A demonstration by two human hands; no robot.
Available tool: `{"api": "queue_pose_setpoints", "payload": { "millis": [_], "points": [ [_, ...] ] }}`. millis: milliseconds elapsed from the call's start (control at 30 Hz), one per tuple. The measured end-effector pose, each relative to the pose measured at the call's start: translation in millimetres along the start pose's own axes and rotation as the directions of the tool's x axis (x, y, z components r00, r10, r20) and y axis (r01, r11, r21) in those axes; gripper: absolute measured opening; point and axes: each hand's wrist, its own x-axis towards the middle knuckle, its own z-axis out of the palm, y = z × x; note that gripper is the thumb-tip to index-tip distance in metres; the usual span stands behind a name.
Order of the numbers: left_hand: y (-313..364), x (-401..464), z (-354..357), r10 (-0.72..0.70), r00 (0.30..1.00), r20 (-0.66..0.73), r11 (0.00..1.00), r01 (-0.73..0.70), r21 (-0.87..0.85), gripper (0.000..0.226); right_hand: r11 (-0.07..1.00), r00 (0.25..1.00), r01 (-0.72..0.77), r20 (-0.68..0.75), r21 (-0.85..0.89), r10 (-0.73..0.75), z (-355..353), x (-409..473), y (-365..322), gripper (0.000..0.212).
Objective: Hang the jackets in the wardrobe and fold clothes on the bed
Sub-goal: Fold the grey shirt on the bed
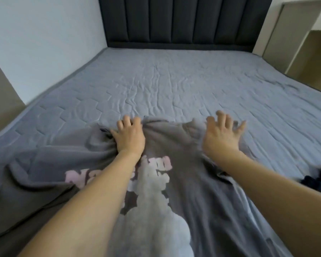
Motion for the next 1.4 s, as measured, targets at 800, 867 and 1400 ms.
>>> {"api": "queue_pose_setpoints", "payload": {
  "millis": [800, 867, 1400],
  "points": [
    [-57, -356, -166, 0.291, 0.908, 0.301, 0.956, -0.268, -0.115, 0.058, 0.944, 0.833, -0.329, 0.482, 0.038, 0.271, -65, -272, 52, 0.084],
    [-61, -394, -183, 0.539, 0.84, 0.054, 0.834, -0.524, -0.17, 0.038, 0.921, 0.829, -0.352, 0.512, 0.166, 0.225, -79, -277, 58, 0.059],
    [-66, -359, -299, 0.186, 0.874, 0.448, 0.967, -0.081, -0.243, 0.009, 0.586, 0.863, -0.498, 0.436, 0.64, 0.256, -181, -288, 65, 0.047]
  ]
}}
